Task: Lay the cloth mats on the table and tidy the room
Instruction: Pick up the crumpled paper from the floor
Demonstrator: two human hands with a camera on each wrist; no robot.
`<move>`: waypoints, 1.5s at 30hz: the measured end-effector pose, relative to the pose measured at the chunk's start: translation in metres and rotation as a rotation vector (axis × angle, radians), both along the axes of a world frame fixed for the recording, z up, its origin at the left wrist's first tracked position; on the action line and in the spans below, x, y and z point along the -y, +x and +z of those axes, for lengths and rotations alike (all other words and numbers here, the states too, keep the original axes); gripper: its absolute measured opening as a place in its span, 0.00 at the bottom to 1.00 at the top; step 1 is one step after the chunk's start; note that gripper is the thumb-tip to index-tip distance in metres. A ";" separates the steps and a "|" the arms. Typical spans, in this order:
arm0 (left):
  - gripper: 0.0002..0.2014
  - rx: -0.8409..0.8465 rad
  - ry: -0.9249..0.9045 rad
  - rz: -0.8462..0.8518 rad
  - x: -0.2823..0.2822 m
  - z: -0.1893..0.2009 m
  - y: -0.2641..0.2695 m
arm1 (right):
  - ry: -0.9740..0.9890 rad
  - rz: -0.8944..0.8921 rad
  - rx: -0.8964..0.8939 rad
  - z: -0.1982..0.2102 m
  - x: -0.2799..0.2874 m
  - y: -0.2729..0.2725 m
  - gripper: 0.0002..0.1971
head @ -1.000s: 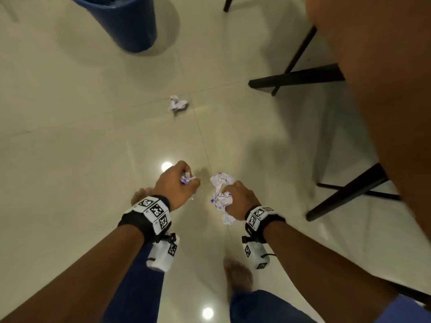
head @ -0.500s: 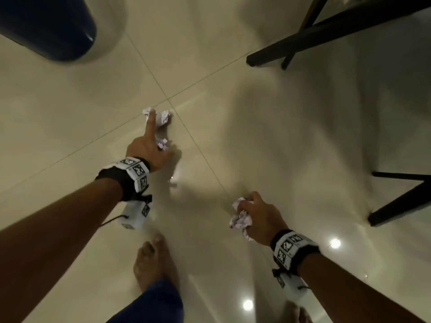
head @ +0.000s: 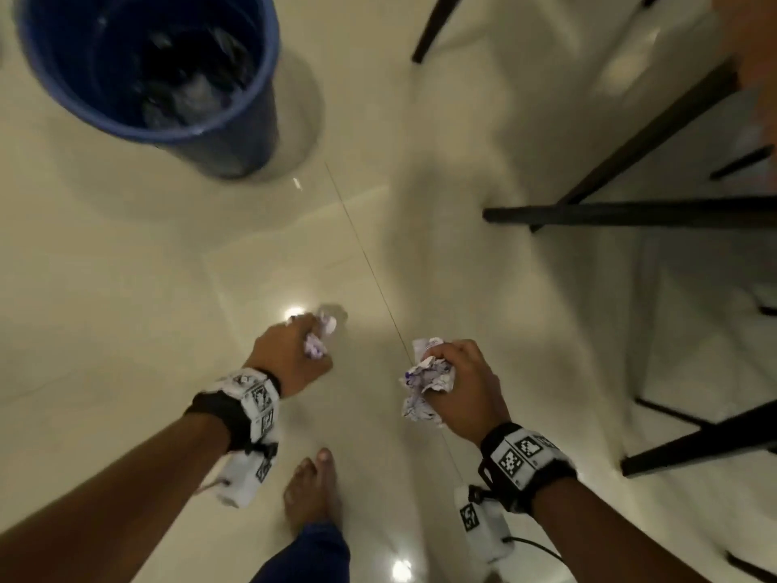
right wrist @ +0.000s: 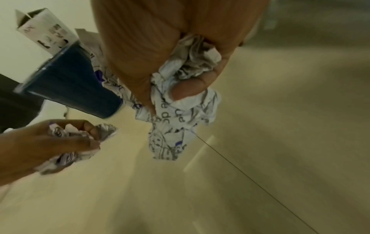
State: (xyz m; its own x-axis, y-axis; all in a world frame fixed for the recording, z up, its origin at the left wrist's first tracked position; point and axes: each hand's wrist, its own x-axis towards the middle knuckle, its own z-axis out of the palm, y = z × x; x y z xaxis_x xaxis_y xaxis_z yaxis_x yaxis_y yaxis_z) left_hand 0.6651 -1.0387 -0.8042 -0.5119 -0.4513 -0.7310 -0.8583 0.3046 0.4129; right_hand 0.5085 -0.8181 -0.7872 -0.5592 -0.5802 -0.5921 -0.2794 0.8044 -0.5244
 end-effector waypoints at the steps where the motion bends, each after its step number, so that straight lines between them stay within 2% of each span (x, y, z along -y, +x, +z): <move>1: 0.17 0.008 0.015 0.031 0.007 0.017 0.008 | -0.016 0.015 -0.007 0.018 0.020 -0.003 0.19; 3: 0.14 -0.010 0.038 0.095 0.029 0.059 0.023 | -0.061 0.054 -0.024 0.056 0.069 -0.011 0.20; 6: 0.17 -0.031 0.044 0.161 0.058 0.112 0.033 | -0.164 0.065 -0.025 0.101 0.146 -0.022 0.19; 10: 0.16 -0.065 0.028 0.283 0.106 0.149 0.036 | -0.348 0.093 -0.049 0.144 0.262 -0.034 0.20; 14: 0.15 -0.146 -0.040 0.423 0.146 0.171 0.020 | -0.446 0.215 -0.001 0.159 0.372 -0.039 0.24; 16: 0.17 -0.184 -0.053 0.476 0.164 0.174 0.010 | -0.367 0.353 0.064 0.154 0.415 -0.043 0.30; 18: 0.12 -0.179 -0.064 0.497 0.179 0.172 0.001 | -0.290 0.457 0.141 0.143 0.442 -0.047 0.38; 20: 0.12 -0.198 -0.074 0.534 0.193 0.171 -0.010 | -0.258 0.469 0.141 0.130 0.453 -0.054 0.38; 22: 0.12 -0.220 -0.079 0.547 0.203 0.171 -0.022 | -0.254 0.440 0.070 0.120 0.446 -0.061 0.31; 26: 0.12 -0.228 -0.086 0.528 0.223 0.165 -0.047 | -0.261 0.383 0.058 0.110 0.412 -0.079 0.21; 29: 0.16 -0.257 -0.157 0.476 0.247 0.159 -0.067 | -0.258 0.378 0.043 0.108 0.387 -0.096 0.18; 34: 0.39 -0.258 -0.162 0.394 0.293 0.141 -0.093 | -0.200 0.330 0.050 0.115 0.376 -0.120 0.13; 35: 0.39 -0.239 -0.168 0.388 0.297 0.139 -0.095 | -0.195 0.321 0.053 0.118 0.377 -0.122 0.13; 37: 0.32 -0.183 -0.204 0.384 0.299 0.138 -0.091 | -0.197 0.310 0.049 0.123 0.379 -0.123 0.12; 41: 0.18 -0.089 -0.246 0.248 0.276 0.148 -0.068 | -0.199 0.291 0.033 0.137 0.377 -0.115 0.13; 45: 0.17 -0.124 -0.213 0.225 0.240 0.164 -0.032 | -0.233 0.314 -0.010 0.159 0.365 -0.099 0.13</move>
State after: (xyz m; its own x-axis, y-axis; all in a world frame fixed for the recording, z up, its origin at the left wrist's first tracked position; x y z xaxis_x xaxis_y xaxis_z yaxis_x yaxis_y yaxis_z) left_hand 0.6335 -1.2783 -0.6407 -0.4606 -0.6995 -0.5464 -0.8613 0.2035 0.4655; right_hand 0.4099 -1.1834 -0.6277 -0.3378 -0.8424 -0.4199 -0.4993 0.5385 -0.6787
